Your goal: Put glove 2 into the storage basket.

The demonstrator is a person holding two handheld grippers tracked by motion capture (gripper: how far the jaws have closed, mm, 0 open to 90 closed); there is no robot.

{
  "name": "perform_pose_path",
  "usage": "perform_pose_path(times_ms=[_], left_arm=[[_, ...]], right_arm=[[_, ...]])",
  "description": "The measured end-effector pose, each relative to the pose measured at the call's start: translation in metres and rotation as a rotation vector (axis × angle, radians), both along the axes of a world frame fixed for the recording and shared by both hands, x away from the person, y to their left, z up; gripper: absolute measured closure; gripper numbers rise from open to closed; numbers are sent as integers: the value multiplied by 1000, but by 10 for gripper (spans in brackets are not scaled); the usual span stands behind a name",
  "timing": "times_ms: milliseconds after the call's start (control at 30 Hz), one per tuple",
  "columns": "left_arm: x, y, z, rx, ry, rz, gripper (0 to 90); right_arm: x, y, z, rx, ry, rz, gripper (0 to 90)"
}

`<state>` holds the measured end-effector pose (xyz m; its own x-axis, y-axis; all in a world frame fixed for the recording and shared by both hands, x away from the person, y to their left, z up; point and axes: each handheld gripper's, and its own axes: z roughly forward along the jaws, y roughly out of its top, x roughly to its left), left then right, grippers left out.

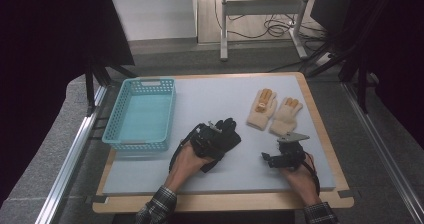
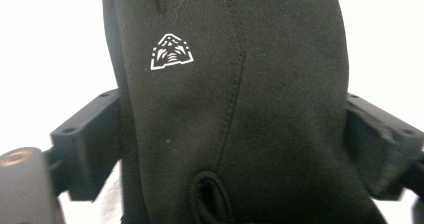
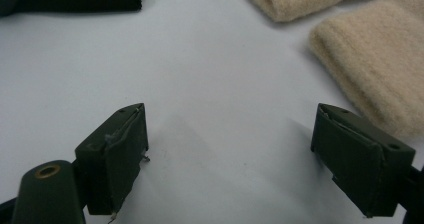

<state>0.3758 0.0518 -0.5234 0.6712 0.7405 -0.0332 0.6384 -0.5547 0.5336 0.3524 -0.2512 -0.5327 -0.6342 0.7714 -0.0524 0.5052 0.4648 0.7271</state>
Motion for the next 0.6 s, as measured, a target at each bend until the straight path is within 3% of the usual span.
perform_pose_path(times_ms=[133,200,300,367,600], left_arm=[[-2,4,4,8,-31,7,409],[-1,7,6,14,-35,2,471],[2,11,9,-9,-24,3,571],[4,13,13,-32,-21,13,602],[10,18,37,-46,-55,46,615]], right_arm=[[0,0,0,0,0,0,145],[0,0,0,0,0,0,145],[0,0,0,0,0,0,145],[0,0,0,0,0,0,145],[0,0,0,3,3,-2,145]])
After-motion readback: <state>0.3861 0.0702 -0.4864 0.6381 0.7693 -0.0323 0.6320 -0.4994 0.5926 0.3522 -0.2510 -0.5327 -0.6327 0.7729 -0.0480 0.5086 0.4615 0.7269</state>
